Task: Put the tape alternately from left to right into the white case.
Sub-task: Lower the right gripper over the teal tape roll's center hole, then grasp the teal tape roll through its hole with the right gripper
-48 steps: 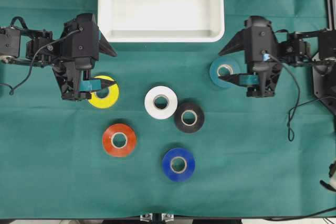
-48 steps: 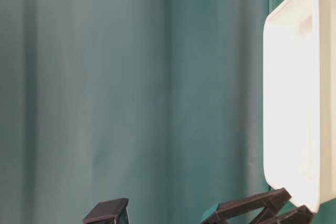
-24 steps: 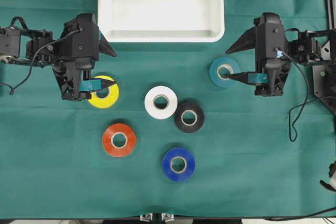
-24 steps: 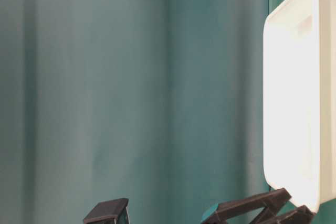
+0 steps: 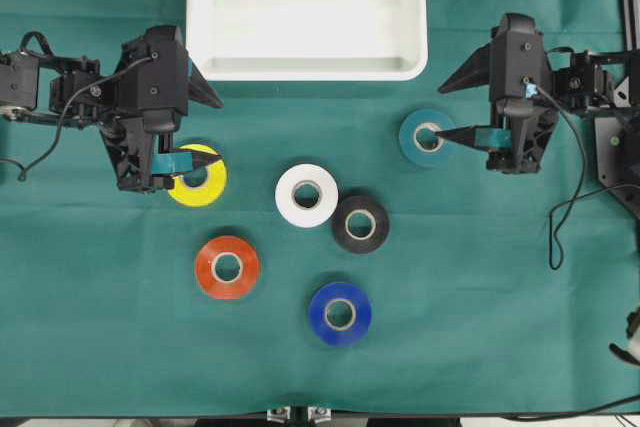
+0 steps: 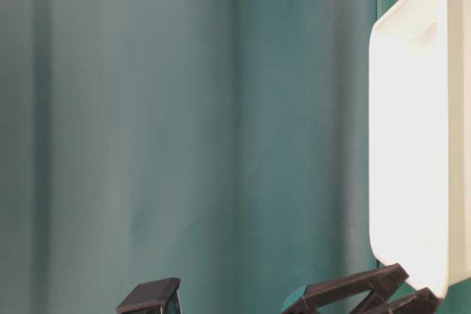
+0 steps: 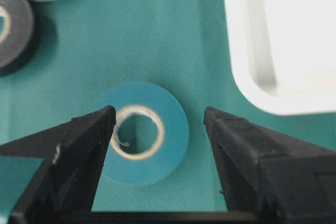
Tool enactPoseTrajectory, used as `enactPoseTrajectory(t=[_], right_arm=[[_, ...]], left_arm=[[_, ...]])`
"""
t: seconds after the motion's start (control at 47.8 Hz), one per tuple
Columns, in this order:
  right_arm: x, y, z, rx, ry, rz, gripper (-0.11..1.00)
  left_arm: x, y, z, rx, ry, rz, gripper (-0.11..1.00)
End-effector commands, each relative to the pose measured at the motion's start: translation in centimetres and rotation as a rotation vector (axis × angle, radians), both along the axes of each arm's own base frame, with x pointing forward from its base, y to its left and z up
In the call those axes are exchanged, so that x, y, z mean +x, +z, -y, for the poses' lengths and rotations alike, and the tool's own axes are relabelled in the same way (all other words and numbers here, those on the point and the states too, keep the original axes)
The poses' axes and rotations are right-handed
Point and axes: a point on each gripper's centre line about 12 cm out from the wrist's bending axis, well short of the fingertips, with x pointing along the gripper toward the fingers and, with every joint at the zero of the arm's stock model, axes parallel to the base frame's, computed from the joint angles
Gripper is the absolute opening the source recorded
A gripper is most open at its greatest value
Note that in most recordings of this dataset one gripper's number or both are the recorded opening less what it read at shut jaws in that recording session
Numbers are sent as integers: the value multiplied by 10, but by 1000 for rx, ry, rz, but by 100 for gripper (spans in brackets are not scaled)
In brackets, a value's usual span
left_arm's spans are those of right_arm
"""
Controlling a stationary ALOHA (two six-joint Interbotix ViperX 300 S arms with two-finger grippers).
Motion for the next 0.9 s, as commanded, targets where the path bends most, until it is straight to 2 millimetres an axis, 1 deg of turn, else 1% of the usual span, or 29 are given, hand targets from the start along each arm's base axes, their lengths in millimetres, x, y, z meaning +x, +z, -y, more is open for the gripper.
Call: enactPoseTrajectory(t=[0.0, 0.146, 0.439, 0.628, 0.879], right_arm=[[1, 0, 5, 5, -25, 7, 76], [0, -12, 8, 16, -45, -31, 76], [12, -32, 10, 45, -69, -83, 76], [18, -40, 11, 49, -72, -111, 76], [21, -50, 15, 55, -84, -151, 76]], left_arm=[[6, 11, 1, -2, 0, 37, 65], [6, 11, 1, -2, 0, 37, 65], [5, 10, 1, -2, 0, 34, 65], [5, 9, 1, -2, 0, 32, 65], [4, 8, 1, -2, 0, 29, 65]])
